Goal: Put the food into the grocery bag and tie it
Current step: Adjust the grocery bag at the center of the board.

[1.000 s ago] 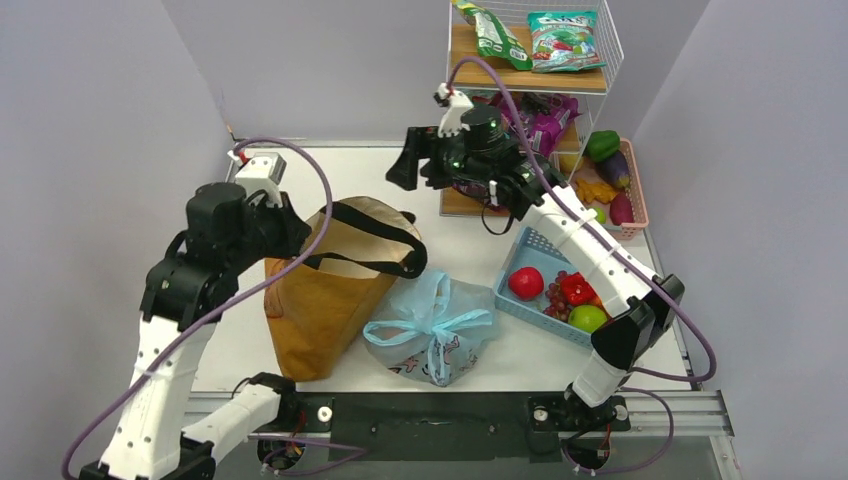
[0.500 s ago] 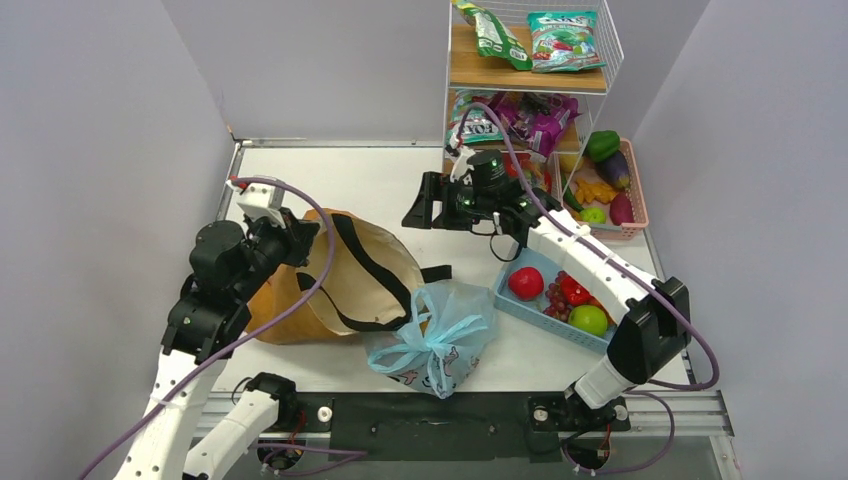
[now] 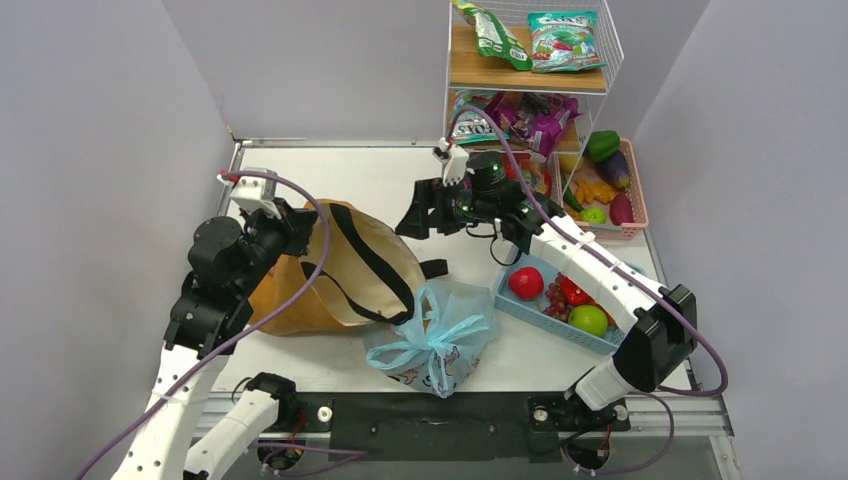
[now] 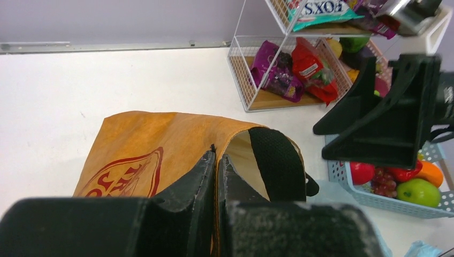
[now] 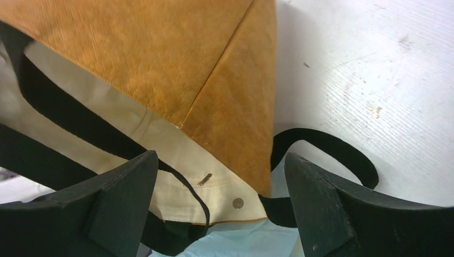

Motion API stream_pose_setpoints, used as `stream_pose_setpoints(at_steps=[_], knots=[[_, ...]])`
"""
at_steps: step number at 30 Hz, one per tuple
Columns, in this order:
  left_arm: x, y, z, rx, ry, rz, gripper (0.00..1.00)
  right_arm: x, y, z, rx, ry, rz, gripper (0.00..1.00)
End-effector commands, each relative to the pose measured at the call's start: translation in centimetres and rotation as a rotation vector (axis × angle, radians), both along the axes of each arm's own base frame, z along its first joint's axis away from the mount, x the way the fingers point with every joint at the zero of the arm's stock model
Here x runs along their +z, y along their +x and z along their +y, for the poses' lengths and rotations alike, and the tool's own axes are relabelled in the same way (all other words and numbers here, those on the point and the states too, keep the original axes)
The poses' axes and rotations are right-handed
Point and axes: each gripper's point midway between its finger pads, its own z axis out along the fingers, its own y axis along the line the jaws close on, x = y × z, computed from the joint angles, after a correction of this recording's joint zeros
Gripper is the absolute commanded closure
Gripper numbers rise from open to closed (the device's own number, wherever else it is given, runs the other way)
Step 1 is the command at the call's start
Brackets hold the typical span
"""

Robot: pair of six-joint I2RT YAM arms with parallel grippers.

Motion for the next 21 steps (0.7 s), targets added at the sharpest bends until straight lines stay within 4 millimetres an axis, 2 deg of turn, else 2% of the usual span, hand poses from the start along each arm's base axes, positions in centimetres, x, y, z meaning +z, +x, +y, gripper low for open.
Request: stream_pose_setpoints(at_steps=[1, 7, 10, 14, 17, 18, 19, 20, 21], knots=[[9.6, 0.0, -0.5, -0.016, -0.139, -0.236, 1.00, 1.3, -1.6, 1.4, 0.106, 0.007, -0.120, 0.16], [13.3, 0.0, -1.3, -0.059, -0.184, -0.275, 1.00, -0.7, -1.4, 2.3, 0.131, -0.049, -0.136, 0.16], [14.0, -0.2, -1.6, -0.077, -0.196, -0.287, 1.00, -1.9, -0.6, 2.6, 0.116, -0.079, -0.123, 0.16], [14.7, -0.6, -1.5, -0.080, -0.205, -0.310, 1.00, -3.4, 1.2, 1.8, 0.022, -0.146, -0.134, 0.17], [15.8, -1.0, -1.5, -0.092, -0.219, -0.342, 1.00, -4.8, 1.9, 1.5, -0.015, -0.166, -0.098, 0.32], [16.0, -1.1, -1.5, -0.094, -0.224, -0.346, 1.00, -5.1, 1.9, 1.5, -0.016, -0.169, -0.092, 0.45], [16.4, -1.2, -1.5, -0.097, -0.228, -0.356, 1.00, -5.6, 1.9, 1.5, -0.016, -0.172, -0.078, 0.52], [16.5, -1.3, -1.5, -0.098, -0.230, -0.360, 1.00, -5.8, 1.7, 1.7, -0.008, -0.168, -0.070, 0.65], [16.5, -1.3, -1.5, -0.095, -0.230, -0.359, 1.00, -5.9, 1.7, 1.8, -0.005, -0.163, -0.066, 0.72]])
